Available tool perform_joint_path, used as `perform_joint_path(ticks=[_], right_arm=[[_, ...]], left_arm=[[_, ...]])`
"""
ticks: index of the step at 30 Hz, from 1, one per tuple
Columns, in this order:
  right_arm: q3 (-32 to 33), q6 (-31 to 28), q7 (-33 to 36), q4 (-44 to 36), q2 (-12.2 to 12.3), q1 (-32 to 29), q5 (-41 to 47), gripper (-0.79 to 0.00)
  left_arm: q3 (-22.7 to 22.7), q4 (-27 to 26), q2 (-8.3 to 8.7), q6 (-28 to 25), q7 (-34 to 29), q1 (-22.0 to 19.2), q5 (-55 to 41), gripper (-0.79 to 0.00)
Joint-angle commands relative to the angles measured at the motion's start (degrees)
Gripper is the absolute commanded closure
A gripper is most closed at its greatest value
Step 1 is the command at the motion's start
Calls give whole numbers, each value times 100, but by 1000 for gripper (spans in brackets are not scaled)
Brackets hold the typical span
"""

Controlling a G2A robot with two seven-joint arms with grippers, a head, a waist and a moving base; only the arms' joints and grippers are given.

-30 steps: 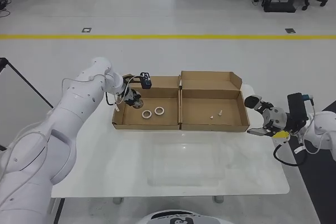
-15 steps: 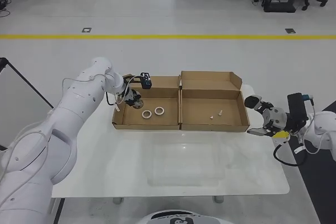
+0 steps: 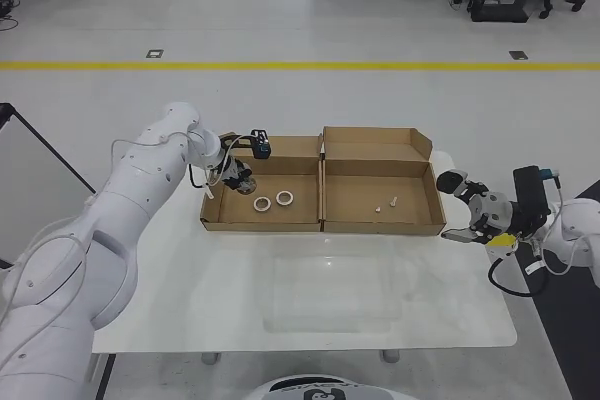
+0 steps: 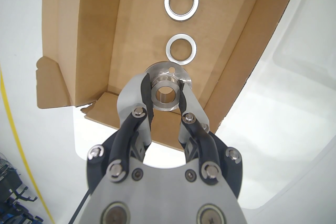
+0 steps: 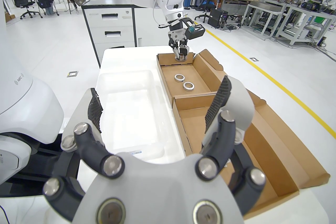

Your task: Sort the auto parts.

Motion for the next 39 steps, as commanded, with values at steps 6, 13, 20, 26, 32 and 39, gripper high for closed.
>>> perform_joint_path(ticks=[6, 13, 20, 26, 32, 39], right_arm=[[0, 0, -6, 0, 0, 0, -1, -785], [0, 0, -6, 0, 0, 0, -1, -785], [0, 0, -6, 0, 0, 0, -1, -785], [0, 0, -6, 0, 0, 0, -1, -785], [0, 0, -6, 0, 0, 0, -1, -785], [0, 0, -6, 0, 0, 0, -1, -785]], left_arm=[[0, 0, 0, 0, 0, 0, 0, 0], [0, 0, 0, 0, 0, 0, 0, 0], [-2, -100, 40, 132, 147, 123, 161, 0], [1, -63, 48, 212, 124, 201, 198, 0], [54, 135, -7, 332, 136, 281, 238, 0], [164, 492, -152, 465, 278, 332, 351, 0]])
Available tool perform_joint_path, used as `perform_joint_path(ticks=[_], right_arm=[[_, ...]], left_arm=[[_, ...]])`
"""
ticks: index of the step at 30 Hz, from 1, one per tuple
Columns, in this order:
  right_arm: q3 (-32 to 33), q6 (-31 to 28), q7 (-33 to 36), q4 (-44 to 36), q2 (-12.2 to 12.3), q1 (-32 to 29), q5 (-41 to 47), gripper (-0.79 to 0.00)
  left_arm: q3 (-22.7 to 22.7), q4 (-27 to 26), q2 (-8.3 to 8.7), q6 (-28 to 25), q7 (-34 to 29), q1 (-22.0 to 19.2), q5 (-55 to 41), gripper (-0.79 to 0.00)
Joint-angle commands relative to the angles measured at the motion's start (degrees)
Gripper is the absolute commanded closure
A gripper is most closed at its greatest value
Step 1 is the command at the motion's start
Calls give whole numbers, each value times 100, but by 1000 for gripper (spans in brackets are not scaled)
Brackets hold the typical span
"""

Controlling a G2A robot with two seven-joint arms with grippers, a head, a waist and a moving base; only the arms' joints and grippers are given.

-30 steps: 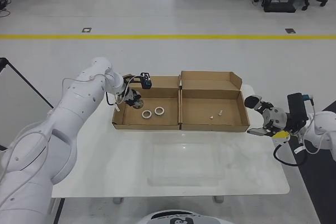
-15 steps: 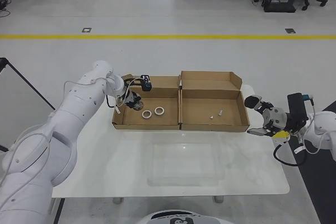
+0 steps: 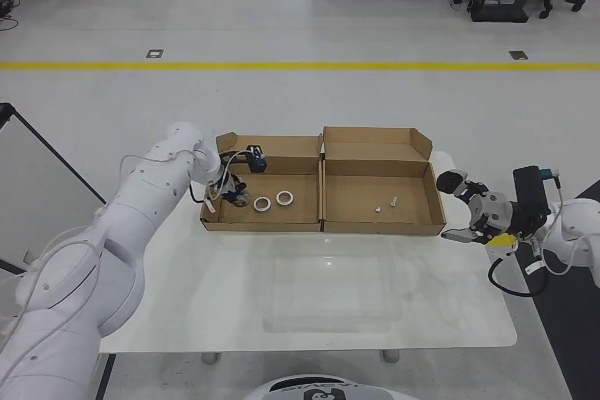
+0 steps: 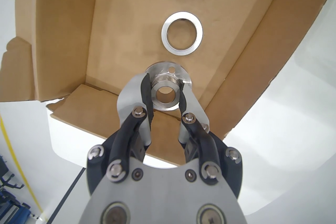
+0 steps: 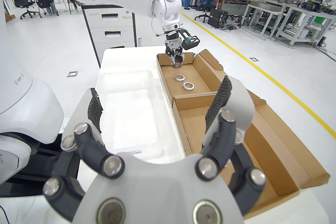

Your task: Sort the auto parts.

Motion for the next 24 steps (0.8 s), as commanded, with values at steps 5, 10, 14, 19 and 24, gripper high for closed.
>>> perform_joint_path(ticks=[5, 10, 14, 19, 24], right_arm=[[0, 0, -6, 0, 0, 0, -1, -785], [0, 0, -6, 0, 0, 0, -1, -785], [0, 0, -6, 0, 0, 0, -1, -785], [0, 0, -6, 0, 0, 0, -1, -785], [0, 0, -6, 0, 0, 0, -1, -785]], left_arm=[[88, 310, -157, 114, 210, -5, 103, 0], [160, 564, -306, 229, 360, -22, 193, 0], [216, 777, -425, 311, 424, -44, 271, 0], [277, 1020, -558, 382, 480, -70, 374, 0], [308, 1245, -668, 420, 541, -87, 432, 0]])
